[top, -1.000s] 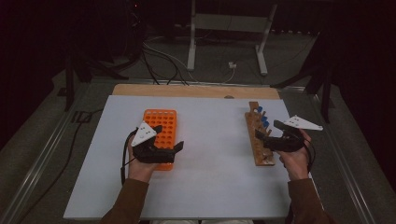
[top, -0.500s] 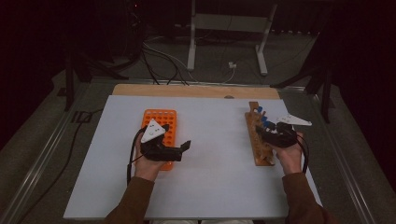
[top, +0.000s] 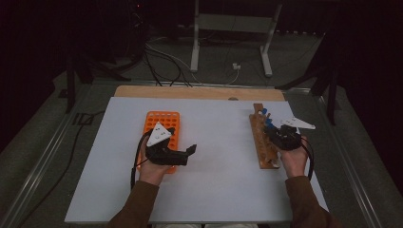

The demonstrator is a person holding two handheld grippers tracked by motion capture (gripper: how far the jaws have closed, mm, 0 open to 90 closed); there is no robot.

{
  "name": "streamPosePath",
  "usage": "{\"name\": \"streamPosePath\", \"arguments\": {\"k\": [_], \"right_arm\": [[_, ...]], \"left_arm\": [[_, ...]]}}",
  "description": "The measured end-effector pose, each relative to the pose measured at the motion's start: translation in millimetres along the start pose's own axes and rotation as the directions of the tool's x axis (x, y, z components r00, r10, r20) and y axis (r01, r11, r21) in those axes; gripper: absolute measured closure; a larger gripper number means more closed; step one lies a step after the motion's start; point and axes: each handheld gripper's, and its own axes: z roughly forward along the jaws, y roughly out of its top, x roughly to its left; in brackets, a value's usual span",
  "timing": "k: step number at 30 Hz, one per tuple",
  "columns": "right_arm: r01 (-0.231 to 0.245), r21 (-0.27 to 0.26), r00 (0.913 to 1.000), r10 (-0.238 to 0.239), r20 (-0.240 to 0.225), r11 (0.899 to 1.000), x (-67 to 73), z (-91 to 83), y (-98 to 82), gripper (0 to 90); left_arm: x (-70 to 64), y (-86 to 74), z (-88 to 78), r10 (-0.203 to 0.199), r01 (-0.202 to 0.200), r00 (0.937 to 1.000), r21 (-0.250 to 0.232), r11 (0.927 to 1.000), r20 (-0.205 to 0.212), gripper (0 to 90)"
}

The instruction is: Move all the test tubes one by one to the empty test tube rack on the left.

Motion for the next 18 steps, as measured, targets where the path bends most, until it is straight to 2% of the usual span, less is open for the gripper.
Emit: {"name": "streamPosePath", "arguments": {"k": [10,18], "right_arm": [[-0.006,-0.048,0.9998,0.005,-0.017,0.999,0.9,-12.3,9.2,76.3],[0.023,-0.085,0.9997,-0.024,-0.007,0.996,5.2,-27.6,21.6,76.2]], "left_arm": [[-2.3,-1.4,2.6,0.002,-0.002,1.0,0.009,1.0,0.006,0.9],[-3.2,-1.9,3.2,0.005,-0.005,0.9999,0.008,1.0,0.015,0.9]]}}
